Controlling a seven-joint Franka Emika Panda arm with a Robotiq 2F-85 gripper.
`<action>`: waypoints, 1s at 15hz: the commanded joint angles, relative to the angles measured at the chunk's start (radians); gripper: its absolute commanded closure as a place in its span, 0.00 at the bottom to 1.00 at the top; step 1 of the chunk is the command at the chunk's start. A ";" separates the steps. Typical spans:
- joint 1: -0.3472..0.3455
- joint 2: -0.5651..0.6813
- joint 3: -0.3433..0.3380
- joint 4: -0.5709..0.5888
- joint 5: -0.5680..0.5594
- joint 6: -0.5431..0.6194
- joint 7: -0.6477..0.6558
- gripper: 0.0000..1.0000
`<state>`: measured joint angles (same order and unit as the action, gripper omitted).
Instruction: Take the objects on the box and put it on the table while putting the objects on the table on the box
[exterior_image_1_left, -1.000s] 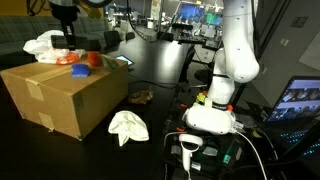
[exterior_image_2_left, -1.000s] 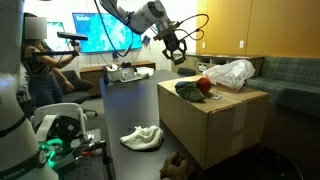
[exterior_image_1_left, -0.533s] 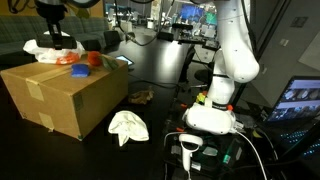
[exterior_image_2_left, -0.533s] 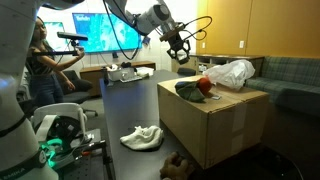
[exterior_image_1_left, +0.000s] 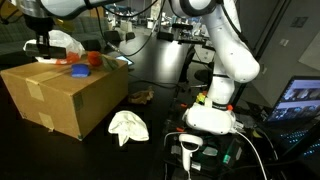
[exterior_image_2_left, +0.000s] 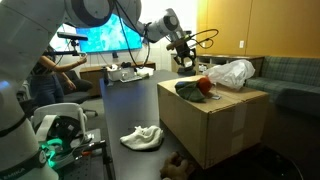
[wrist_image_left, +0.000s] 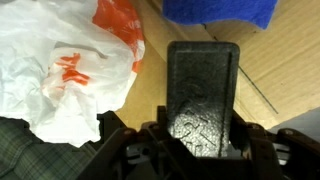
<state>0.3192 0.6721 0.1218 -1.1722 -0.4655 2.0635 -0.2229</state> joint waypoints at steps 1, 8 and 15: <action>0.037 0.123 -0.052 0.187 0.013 -0.038 0.064 0.66; 0.048 0.213 -0.095 0.321 0.026 -0.086 0.083 0.66; 0.039 0.212 -0.083 0.340 0.009 -0.092 0.094 0.00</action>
<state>0.3516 0.8656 0.0435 -0.8938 -0.4574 1.9921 -0.1364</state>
